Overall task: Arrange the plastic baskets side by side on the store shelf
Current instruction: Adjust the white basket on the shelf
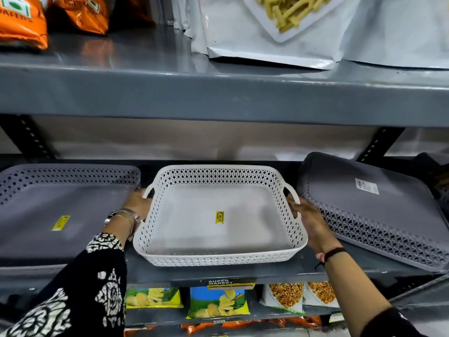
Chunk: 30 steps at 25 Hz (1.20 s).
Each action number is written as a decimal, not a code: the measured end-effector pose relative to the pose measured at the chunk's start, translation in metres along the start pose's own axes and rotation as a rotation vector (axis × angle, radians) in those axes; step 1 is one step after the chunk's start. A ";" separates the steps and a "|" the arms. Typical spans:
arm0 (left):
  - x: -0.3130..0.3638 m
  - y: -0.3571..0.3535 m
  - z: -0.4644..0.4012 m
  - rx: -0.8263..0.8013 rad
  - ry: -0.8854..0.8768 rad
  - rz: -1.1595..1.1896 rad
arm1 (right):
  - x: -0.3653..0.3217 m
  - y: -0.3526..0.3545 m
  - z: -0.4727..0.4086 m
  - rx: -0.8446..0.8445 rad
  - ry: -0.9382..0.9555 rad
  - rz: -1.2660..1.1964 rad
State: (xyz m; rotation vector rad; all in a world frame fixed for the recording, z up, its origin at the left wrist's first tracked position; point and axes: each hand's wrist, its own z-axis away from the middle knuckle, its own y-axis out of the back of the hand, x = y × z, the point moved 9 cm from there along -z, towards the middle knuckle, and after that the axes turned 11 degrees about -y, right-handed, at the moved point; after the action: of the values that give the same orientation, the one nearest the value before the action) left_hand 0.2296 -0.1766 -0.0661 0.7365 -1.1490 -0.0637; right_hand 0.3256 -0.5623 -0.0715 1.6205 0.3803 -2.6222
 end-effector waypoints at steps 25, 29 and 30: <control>0.070 -0.001 0.024 0.207 -0.225 -0.456 | -0.024 0.013 0.023 0.103 0.098 0.001; 0.130 -0.046 0.030 0.107 -0.411 -0.407 | -0.058 0.057 0.040 0.219 0.193 -0.043; 0.140 -0.059 0.034 0.076 -0.424 -0.327 | -0.063 0.072 0.043 0.274 0.206 -0.036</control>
State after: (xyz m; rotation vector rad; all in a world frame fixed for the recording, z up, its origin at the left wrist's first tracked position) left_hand 0.2808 -0.2954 0.0205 1.0046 -1.4273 -0.4713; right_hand 0.3278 -0.6482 -0.0114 1.9906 0.0556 -2.6358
